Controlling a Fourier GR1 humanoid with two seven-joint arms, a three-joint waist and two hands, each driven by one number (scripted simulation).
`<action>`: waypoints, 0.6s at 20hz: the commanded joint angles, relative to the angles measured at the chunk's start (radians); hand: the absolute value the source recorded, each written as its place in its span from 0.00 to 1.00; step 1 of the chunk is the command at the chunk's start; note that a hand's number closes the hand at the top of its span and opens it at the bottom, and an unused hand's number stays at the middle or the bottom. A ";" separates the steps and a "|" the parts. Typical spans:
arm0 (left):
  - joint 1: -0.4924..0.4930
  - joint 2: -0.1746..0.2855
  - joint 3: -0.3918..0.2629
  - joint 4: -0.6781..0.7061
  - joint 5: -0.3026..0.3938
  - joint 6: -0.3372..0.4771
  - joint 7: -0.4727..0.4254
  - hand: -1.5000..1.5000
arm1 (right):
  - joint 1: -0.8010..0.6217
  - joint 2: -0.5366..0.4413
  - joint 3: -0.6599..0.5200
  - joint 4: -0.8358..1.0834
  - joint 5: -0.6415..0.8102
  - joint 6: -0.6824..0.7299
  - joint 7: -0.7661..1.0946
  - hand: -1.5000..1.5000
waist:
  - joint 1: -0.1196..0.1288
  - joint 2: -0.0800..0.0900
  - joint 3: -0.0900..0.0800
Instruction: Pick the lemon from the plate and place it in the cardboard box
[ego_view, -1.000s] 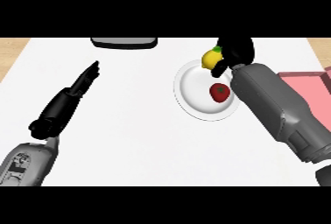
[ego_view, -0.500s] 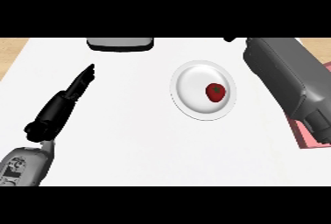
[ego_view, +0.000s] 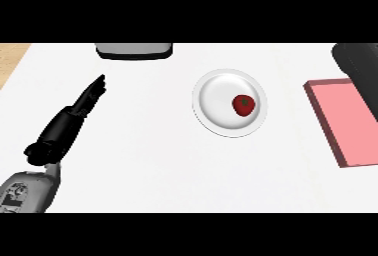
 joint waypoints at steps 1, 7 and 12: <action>0.007 -0.005 0.019 0.008 0.014 -0.013 -0.006 0.50 | 0.037 -0.136 -0.073 -0.007 -0.034 0.019 -0.054 1.00 | -0.003 0.002 0.000; -0.035 -0.014 0.021 0.030 -0.005 -0.022 -0.002 0.50 | 0.142 -0.159 -0.084 0.024 -0.052 0.196 -0.111 1.00 | -0.003 0.004 0.000; -0.024 -0.017 0.023 0.028 -0.026 -0.011 -0.014 0.50 | 0.207 -0.200 -0.169 0.071 -0.168 0.389 -0.213 1.00 | -0.002 0.005 0.000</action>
